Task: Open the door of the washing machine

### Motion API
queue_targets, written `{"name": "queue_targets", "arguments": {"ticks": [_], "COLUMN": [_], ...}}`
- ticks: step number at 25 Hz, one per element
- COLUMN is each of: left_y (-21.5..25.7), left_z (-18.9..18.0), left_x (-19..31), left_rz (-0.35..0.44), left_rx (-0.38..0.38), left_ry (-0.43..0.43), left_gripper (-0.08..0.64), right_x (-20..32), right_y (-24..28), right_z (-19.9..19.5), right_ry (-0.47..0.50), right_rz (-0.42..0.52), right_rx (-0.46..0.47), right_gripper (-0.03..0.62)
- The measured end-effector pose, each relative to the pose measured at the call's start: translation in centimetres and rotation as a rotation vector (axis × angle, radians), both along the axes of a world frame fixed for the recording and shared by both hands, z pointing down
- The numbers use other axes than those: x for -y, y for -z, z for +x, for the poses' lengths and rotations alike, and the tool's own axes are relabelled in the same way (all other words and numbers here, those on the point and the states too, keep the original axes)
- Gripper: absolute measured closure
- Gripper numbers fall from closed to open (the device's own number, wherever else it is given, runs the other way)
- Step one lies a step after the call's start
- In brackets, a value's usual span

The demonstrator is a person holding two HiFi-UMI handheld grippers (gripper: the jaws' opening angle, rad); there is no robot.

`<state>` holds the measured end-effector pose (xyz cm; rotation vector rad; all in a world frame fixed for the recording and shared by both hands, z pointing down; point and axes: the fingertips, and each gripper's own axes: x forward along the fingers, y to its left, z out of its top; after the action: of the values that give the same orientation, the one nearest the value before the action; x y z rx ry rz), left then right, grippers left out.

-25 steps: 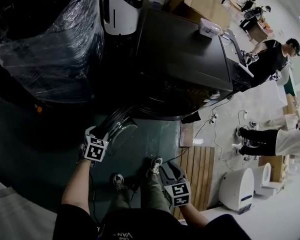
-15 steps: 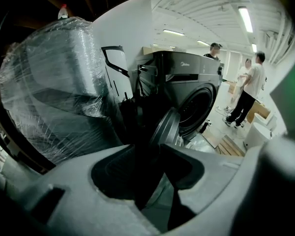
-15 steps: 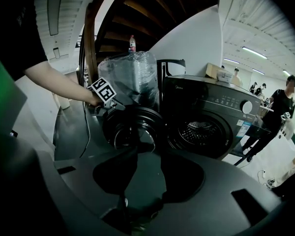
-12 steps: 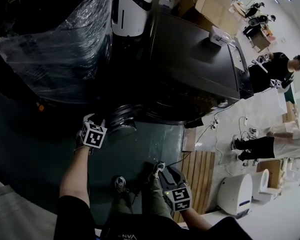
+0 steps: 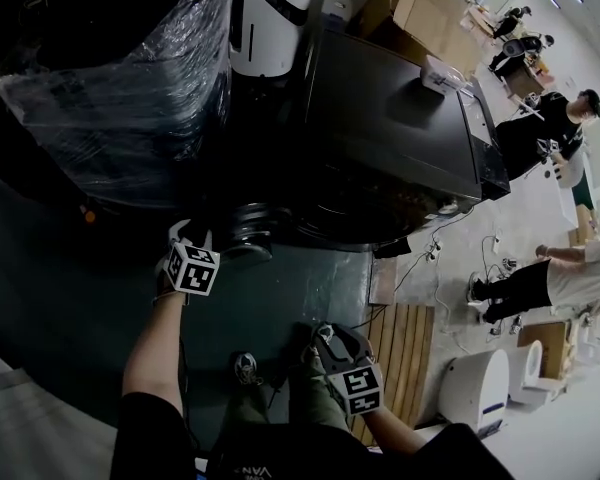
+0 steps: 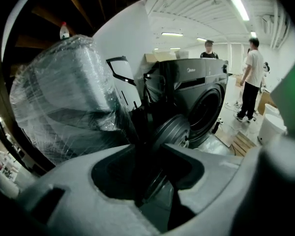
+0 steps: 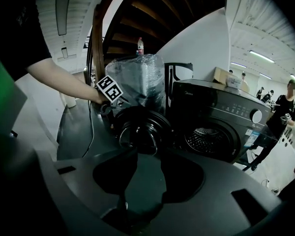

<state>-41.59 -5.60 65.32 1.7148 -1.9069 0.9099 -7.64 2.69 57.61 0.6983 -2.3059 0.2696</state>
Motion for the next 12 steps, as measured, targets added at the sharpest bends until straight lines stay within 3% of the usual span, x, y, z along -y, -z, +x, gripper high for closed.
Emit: {"name": "queue_targets", "arguments": {"ticks": [5,12], "left_y": [7.0,14.8], "left_z": [1.5,6.3], "left_x": [-1.7,-6.5], "left_rz": [0.187,0.351], "left_rx": [0.065,0.054], "left_ry": [0.007,-0.022], "left_gripper": [0.39,0.438], "right_x": [-0.2,-1.3], "right_y": [1.6,5.0], "right_z": [-1.0,-2.4], "right_ry": [0.011,0.007], "right_rz": [0.032,0.098], "right_rx": [0.045,0.121], "right_gripper": [0.439,0.439]}}
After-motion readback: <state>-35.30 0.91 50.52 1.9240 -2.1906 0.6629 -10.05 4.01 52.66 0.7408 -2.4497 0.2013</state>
